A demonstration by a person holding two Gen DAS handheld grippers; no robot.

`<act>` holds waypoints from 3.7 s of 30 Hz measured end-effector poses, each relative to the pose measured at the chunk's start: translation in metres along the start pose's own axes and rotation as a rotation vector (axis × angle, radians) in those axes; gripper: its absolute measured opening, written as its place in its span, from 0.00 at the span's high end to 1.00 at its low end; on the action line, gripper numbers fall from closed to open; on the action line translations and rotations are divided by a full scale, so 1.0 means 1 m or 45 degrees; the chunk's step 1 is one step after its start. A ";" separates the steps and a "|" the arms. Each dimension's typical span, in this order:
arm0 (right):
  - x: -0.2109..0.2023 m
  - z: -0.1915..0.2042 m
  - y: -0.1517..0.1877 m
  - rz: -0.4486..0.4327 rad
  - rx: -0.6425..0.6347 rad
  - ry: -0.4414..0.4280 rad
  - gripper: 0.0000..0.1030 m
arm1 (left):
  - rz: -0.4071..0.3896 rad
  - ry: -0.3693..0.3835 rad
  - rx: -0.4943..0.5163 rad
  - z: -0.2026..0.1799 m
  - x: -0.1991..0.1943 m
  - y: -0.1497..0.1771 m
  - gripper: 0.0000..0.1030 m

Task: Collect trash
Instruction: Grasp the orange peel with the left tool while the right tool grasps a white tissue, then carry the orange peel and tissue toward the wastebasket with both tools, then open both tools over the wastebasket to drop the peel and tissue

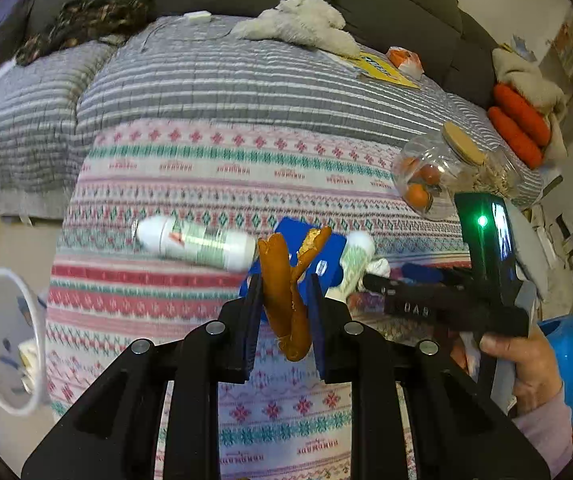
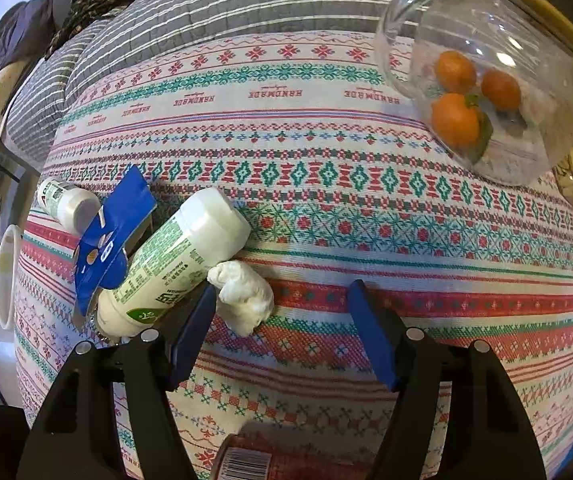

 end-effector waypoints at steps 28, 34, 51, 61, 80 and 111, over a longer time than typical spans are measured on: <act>-0.098 -0.014 0.006 -0.526 0.153 0.008 0.86 | -0.237 0.071 0.010 0.007 -0.024 -0.001 0.79; -0.125 0.020 0.021 -0.737 0.104 0.049 0.86 | -0.298 0.040 0.021 0.006 -0.037 0.001 0.79; -0.156 0.108 0.056 -0.918 0.002 -0.075 0.86 | -0.377 -0.051 -0.010 0.039 -0.072 0.015 0.79; -0.155 0.144 0.067 -0.925 -0.044 -0.144 0.86 | -0.376 -0.095 -0.057 0.071 -0.084 0.025 0.79; -0.133 0.237 0.092 -0.890 -0.190 -0.299 0.86 | -0.325 -0.269 -0.177 0.152 -0.109 0.057 0.79; -0.057 0.375 0.123 -0.633 -0.298 -0.449 0.85 | -0.293 -0.471 -0.615 0.297 -0.170 0.118 0.41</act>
Point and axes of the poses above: each gripper's, at about its wrist camera, not at the fingertips, and x roughly the way its jaws point, z to its left, y to its underside, the point moved 2 cm from there along x, roughly the way its jaws point, and after that the axes turned 10 degrees about x, right-handed, at the moved point
